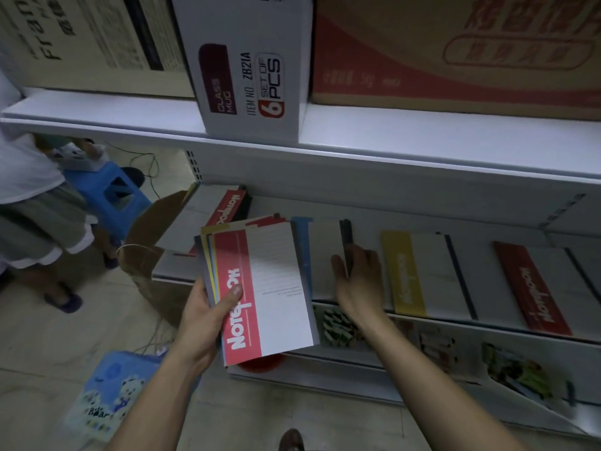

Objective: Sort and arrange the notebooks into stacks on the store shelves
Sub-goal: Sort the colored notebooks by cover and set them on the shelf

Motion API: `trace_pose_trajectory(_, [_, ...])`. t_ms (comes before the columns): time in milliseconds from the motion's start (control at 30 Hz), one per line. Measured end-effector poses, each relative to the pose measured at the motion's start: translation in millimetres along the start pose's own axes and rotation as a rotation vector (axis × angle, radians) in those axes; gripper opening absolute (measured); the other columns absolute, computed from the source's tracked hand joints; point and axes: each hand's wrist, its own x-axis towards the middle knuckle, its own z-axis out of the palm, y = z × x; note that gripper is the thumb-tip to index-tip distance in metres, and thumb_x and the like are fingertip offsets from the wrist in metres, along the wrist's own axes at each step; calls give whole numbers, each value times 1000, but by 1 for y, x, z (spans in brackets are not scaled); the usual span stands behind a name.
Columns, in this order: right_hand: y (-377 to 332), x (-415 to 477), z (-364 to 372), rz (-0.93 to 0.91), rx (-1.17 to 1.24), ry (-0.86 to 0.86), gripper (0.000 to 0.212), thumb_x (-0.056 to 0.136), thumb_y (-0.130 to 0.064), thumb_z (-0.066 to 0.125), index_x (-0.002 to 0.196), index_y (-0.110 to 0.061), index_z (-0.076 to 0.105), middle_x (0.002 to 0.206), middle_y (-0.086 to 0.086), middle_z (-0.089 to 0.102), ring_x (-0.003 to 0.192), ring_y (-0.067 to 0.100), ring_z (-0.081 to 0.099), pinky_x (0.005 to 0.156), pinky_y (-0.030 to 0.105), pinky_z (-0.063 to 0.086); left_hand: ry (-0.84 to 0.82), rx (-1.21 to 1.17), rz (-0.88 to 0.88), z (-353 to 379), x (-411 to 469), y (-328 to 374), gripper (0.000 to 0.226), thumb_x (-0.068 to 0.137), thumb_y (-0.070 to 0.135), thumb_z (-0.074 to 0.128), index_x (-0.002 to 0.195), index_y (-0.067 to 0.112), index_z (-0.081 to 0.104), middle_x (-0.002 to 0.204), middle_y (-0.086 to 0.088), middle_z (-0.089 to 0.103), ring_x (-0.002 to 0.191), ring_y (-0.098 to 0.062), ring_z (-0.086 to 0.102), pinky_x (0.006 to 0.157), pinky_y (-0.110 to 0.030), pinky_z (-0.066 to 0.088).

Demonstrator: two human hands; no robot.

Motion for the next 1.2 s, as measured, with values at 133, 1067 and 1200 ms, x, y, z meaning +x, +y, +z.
trace_pose_trajectory(133, [-7,-27,-23,8,413,-195,24,96,-39,63,116,-28,55,104,-13,67,94,4,65,71,10,49,-101,35,-26,37,4,-4,53,78,21,76,126,17,54,105,-14,77,84,-31,78,68,-40,63])
trace_pose_trajectory(1067, [297,43,-349,359,391,162,30,94,-7,63,124,-9,66,120,13,69,101,28,68,88,37,54,-324,29,-98,353,-35,-84,37,106,10,51,138,28,54,126,-4,72,106,-21,74,89,-42,58])
trace_pose_trajectory(1200, [305,60,-347,325,236,137,34,96,-14,65,129,-9,63,118,9,66,102,30,64,93,43,54,-264,9,-107,364,-44,-92,45,106,11,51,149,23,46,132,-6,70,113,-25,71,95,-45,56])
